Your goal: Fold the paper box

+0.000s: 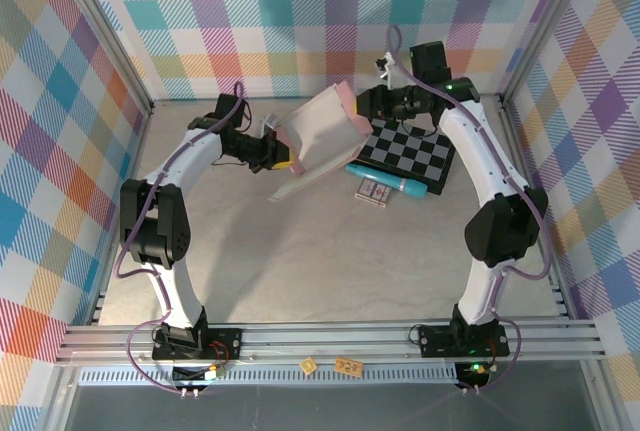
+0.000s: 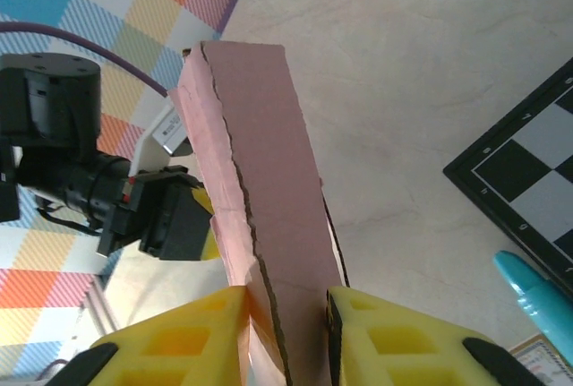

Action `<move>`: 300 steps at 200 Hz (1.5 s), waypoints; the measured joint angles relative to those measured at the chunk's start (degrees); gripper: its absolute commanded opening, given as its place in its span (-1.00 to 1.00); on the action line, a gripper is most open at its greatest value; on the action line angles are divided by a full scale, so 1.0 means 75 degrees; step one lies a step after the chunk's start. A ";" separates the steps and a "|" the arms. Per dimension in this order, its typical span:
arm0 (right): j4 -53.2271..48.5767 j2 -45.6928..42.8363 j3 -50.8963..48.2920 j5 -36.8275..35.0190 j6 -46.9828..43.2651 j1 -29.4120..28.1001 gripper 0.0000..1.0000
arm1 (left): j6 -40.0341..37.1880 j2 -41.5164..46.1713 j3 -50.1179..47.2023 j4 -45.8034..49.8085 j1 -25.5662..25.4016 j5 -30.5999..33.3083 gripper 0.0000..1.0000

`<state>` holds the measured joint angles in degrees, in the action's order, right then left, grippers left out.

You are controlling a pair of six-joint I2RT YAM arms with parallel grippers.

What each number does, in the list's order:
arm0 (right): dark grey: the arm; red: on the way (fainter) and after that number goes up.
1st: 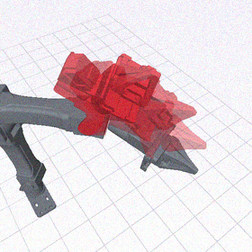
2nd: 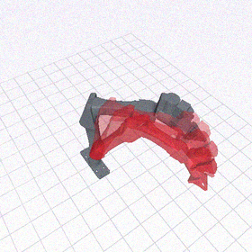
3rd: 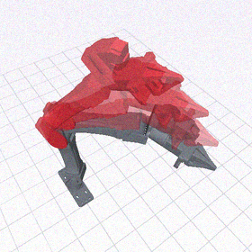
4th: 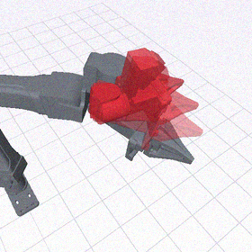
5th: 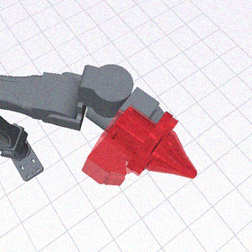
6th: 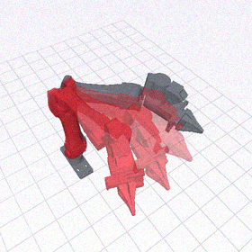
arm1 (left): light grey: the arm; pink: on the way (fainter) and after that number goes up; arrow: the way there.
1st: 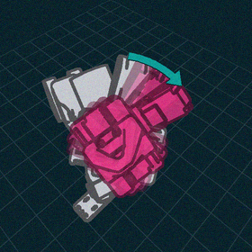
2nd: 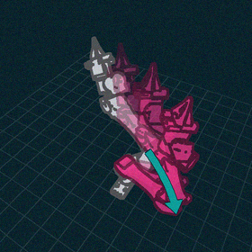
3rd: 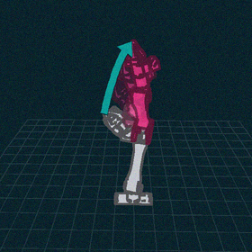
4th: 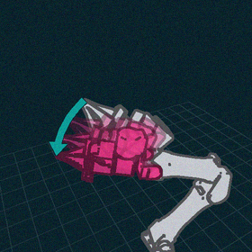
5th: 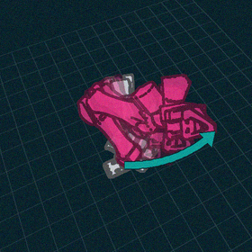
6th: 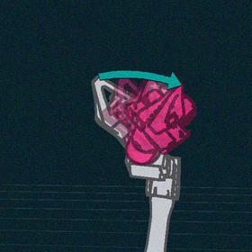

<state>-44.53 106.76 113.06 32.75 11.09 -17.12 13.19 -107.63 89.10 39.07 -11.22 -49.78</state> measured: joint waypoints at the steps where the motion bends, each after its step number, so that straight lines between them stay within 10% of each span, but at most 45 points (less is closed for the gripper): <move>1: -0.0003 -0.0006 0.0000 -0.0029 -0.0012 -0.0015 -0.42 | 0.0000 0.0000 0.0000 0.0000 0.0000 0.0000 -1.00; 142: -0.0382 -0.0195 -0.0102 -0.4313 -0.1349 -0.1483 -0.43 | -0.0152 0.0012 0.0058 0.0329 -0.0221 0.0600 -1.00; 213: -0.0653 0.0495 0.0149 -0.6802 -0.1492 -0.1999 -1.00 | -0.0291 0.0184 0.0111 0.0699 -0.0338 0.1014 -1.00; 300: -0.1032 0.0545 0.0157 -0.8405 -0.1507 -0.2346 -0.83 | -0.0108 0.0449 0.0393 0.0953 -0.1081 0.2226 -1.00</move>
<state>-52.27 110.85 114.24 -30.28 -0.21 -34.72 12.38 -104.27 92.05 46.22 -19.33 -33.08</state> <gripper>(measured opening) 0.084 0.050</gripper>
